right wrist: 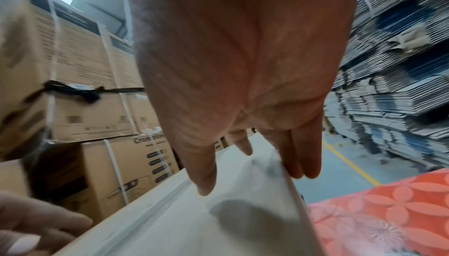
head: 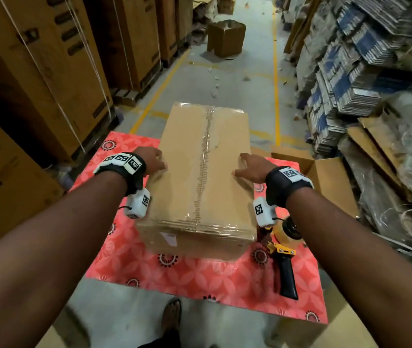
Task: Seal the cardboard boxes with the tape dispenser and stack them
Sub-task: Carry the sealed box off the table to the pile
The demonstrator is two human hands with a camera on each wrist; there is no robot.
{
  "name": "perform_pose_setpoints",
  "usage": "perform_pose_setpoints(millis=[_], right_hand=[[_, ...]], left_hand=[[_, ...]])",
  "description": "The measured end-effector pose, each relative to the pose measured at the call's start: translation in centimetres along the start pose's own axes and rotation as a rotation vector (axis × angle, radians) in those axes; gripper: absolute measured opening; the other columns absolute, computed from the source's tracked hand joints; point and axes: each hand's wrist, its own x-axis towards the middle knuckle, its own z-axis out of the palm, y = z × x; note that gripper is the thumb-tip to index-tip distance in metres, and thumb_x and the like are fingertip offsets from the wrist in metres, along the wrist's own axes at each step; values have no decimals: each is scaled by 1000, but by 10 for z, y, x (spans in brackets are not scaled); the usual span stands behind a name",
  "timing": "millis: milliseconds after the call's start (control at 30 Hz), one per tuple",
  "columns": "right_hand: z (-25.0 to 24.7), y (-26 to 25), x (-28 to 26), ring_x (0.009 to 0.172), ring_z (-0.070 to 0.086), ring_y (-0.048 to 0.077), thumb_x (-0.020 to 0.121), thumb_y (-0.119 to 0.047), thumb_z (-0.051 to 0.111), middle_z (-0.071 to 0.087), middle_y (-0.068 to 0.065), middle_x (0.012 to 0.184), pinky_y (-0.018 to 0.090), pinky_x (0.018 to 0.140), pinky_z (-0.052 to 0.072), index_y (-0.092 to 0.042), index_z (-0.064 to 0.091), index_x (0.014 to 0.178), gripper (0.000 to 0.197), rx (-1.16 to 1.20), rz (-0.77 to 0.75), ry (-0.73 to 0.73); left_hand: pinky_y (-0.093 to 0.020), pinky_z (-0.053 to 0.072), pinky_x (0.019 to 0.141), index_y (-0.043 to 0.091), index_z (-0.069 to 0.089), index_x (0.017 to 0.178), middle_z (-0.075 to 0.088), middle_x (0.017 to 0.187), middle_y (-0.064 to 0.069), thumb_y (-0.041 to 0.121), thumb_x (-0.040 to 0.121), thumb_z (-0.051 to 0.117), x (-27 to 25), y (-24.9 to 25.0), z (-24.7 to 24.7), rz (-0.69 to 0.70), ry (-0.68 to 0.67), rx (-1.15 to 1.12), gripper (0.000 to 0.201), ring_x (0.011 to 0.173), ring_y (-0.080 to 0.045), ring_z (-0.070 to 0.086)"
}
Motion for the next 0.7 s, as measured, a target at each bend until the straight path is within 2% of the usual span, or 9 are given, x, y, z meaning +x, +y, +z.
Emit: perform_pose_setpoints(millis=[67, 200, 267, 300, 333, 400, 500, 700], right_hand=[[-7, 3, 14, 139, 41, 33, 92, -46, 63, 38, 16, 156, 35, 110, 34, -20, 17, 158, 84, 47, 30, -36], [-14, 8, 38, 145, 33, 28, 93, -51, 60, 27, 7, 162, 34, 118, 26, -29, 6, 159, 88, 178, 80, -75], [-15, 8, 45, 144, 35, 27, 93, -54, 58, 27, 5, 162, 34, 117, 28, -34, 1, 158, 88, 240, 97, -91], [-15, 8, 48, 143, 36, 27, 94, -56, 57, 28, 4, 162, 33, 115, 30, -37, 0, 158, 88, 266, 98, -94], [-14, 8, 50, 142, 38, 27, 94, -57, 56, 29, 4, 162, 33, 112, 32, -40, -1, 157, 87, 285, 99, -93], [-12, 9, 52, 141, 39, 28, 95, -57, 54, 29, 4, 162, 33, 108, 36, -43, -1, 157, 85, 314, 99, -85], [-12, 11, 53, 141, 39, 28, 95, -56, 54, 29, 4, 161, 31, 106, 36, -43, 0, 157, 83, 343, 100, -76], [-11, 9, 48, 142, 38, 26, 95, -55, 56, 29, 2, 162, 31, 113, 31, -40, 2, 158, 85, 360, 94, -46]], left_hand=[[-28, 43, 79, 4, 59, 118, 63, 121, -17, 20, 95, 54, 18, 6, -5, 3, -44, 71, 29, 107, -32, 60], [-34, 46, 84, 0, 53, 120, 61, 121, -20, 14, 93, 55, 54, 5, -12, 26, -53, 105, 30, 108, -34, 59], [-36, 45, 90, 3, 38, 136, 56, 130, -23, 19, 95, 54, 72, 0, -11, 38, -51, 83, 47, 114, -35, 56], [-36, 42, 94, 5, 23, 147, 50, 137, -23, 23, 99, 50, 77, -2, -10, 31, -56, 61, 58, 120, -36, 53], [-35, 41, 97, 7, 8, 153, 44, 144, -24, 26, 101, 45, 82, -3, -9, 18, -72, 17, 66, 125, -37, 49], [-37, 42, 99, 13, -5, 154, 35, 149, -25, 26, 103, 40, 87, -5, -8, 24, -114, -88, 69, 127, -39, 48], [-45, 47, 97, 20, -9, 154, 34, 149, -29, 28, 103, 40, 92, -9, -5, 46, -148, -166, 71, 123, -42, 50], [-39, 41, 99, 15, -3, 154, 36, 149, -24, 26, 103, 41, 84, -9, -4, 48, -84, -207, 69, 127, -40, 47]])
